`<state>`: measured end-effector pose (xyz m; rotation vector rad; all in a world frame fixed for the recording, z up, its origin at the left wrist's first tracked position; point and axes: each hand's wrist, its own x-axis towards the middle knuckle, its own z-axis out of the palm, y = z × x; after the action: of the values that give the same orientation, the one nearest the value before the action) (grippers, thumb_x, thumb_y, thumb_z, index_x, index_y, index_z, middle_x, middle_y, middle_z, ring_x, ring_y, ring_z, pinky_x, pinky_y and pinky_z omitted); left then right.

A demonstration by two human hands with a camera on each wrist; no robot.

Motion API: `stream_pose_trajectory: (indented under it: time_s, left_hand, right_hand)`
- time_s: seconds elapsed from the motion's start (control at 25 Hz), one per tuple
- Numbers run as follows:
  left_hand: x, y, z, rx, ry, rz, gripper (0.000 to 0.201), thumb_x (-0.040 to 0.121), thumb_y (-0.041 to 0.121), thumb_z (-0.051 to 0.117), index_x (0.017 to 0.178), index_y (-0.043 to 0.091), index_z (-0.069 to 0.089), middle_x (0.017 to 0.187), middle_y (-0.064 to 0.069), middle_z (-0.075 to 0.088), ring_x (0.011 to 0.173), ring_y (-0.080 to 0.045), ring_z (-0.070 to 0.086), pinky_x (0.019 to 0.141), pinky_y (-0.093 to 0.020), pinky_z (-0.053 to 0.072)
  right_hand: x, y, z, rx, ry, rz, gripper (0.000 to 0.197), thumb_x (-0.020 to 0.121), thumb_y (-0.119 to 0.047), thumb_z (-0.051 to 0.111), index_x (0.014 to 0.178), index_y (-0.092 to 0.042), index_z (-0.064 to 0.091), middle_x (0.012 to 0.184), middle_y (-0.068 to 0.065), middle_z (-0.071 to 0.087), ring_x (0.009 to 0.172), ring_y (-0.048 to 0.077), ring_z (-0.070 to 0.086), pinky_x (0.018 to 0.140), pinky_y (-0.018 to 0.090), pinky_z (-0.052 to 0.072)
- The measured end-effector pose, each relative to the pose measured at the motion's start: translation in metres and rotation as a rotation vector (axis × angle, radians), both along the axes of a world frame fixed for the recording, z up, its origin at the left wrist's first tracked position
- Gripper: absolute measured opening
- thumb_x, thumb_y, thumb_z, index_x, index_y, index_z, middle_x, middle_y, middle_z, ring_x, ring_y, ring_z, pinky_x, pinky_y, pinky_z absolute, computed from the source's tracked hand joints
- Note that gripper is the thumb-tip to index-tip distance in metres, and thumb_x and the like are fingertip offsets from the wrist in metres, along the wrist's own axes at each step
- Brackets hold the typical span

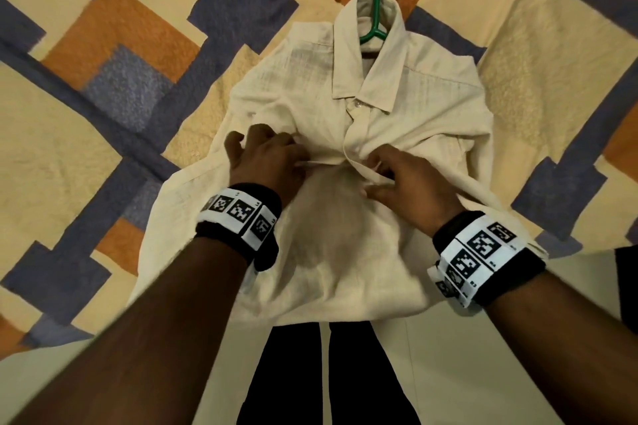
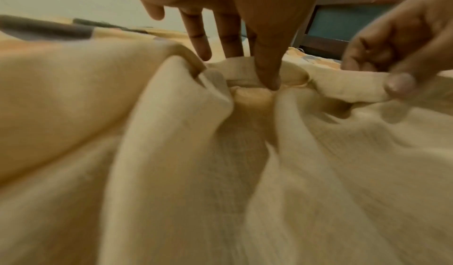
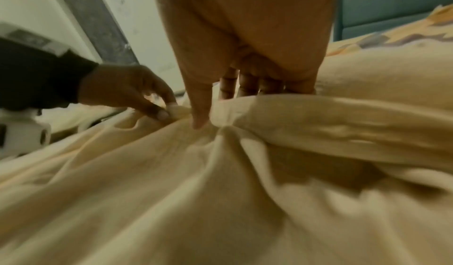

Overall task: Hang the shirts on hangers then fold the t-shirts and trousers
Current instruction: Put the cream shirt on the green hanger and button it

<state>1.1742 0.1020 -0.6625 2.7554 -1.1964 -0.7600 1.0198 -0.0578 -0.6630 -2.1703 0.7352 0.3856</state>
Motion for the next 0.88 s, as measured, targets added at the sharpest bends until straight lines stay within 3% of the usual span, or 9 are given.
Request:
stream_pose_trajectory:
  time_s: [0.04,0.12,0.28,0.36,0.44,0.56,0.72,0.8,0.88]
  left_hand:
    - [0.003,0.007,0.006,-0.055,-0.033,0.01,0.017,0.087,0.036,0.058,0.1,0.034,0.069,0.112,0.011,0.063,0.123,-0.025,0.037,0.102,-0.045,0.007]
    - [0.011,0.018,0.016,-0.126,-0.089,0.064,0.014,0.085,0.026,0.063,0.095,0.027,0.072,0.105,0.004,0.066,0.12,-0.026,0.045,0.104,-0.041,0.002]
    - [0.014,0.028,0.032,0.043,-0.06,0.129,0.014,0.089,0.029,0.056,0.097,0.023,0.067,0.099,0.0,0.063,0.113,-0.028,0.049,0.109,-0.041,-0.001]
    - [0.005,0.035,0.027,0.192,-0.001,0.11,0.019,0.092,0.028,0.05,0.105,0.027,0.063,0.106,0.0,0.06,0.113,-0.028,0.048,0.112,-0.046,0.007]
    - [-0.008,0.046,0.021,0.283,0.065,0.14,0.025,0.093,0.026,0.047,0.113,0.03,0.061,0.113,-0.001,0.055,0.113,-0.029,0.045,0.105,-0.046,0.021]
    - [-0.032,0.056,0.017,0.241,0.079,0.219,0.025,0.092,0.023,0.049,0.111,0.031,0.063,0.12,0.002,0.051,0.118,-0.027,0.039,0.097,-0.043,0.023]
    - [-0.063,0.057,0.024,0.192,0.129,0.27,0.019,0.09,0.026,0.049,0.1,0.03,0.065,0.111,0.005,0.061,0.119,-0.021,0.044,0.107,-0.047,0.013]
    - [-0.085,0.065,0.024,0.177,0.189,0.232,0.016,0.09,0.029,0.052,0.101,0.029,0.064,0.107,0.002,0.062,0.11,-0.022,0.053,0.104,-0.042,0.022]
    - [-0.108,0.08,0.019,0.097,0.344,0.273,0.019,0.088,0.027,0.058,0.106,0.026,0.064,0.108,-0.001,0.06,0.103,-0.025,0.059,0.096,-0.034,0.038]
  right_hand:
    - [-0.008,-0.003,0.002,-0.108,0.016,0.065,0.021,0.082,-0.026,0.072,0.098,-0.018,0.063,0.088,-0.001,0.066,0.084,0.02,0.062,0.073,0.036,0.048]
    - [-0.02,-0.008,0.01,-0.199,0.007,0.004,0.013,0.084,-0.022,0.068,0.094,-0.014,0.067,0.087,0.005,0.068,0.086,0.029,0.063,0.073,0.04,0.048]
    - [-0.03,-0.011,0.048,-0.237,-0.016,-0.101,0.011,0.085,-0.021,0.066,0.09,-0.012,0.067,0.087,0.008,0.067,0.085,0.031,0.062,0.067,0.038,0.046]
    - [-0.025,0.0,0.065,-0.262,0.0,-0.102,0.009,0.084,-0.022,0.067,0.089,-0.014,0.066,0.088,0.008,0.065,0.085,0.031,0.061,0.065,0.036,0.044]
    - [-0.02,0.019,0.078,-0.255,0.044,-0.127,0.01,0.084,-0.025,0.068,0.087,-0.017,0.062,0.089,0.005,0.064,0.084,0.029,0.06,0.065,0.033,0.042]
    - [-0.017,0.051,0.078,-0.149,0.153,-0.171,0.019,0.084,-0.027,0.069,0.079,-0.018,0.053,0.082,0.001,0.061,0.079,0.025,0.058,0.067,0.033,0.045]
    - [-0.015,0.081,0.062,0.117,0.092,-0.387,0.031,0.079,-0.016,0.072,0.061,-0.02,0.048,0.06,-0.008,0.048,0.059,0.01,0.047,0.059,0.022,0.039]
    - [-0.02,0.087,0.054,0.213,0.043,-0.5,0.035,0.08,-0.01,0.072,0.057,-0.022,0.049,0.052,-0.011,0.045,0.051,0.002,0.041,0.053,0.015,0.035]
    - [-0.03,0.093,0.048,0.351,0.001,-0.606,0.031,0.08,-0.005,0.071,0.06,-0.023,0.056,0.048,-0.013,0.047,0.045,0.0,0.042,0.053,0.019,0.035]
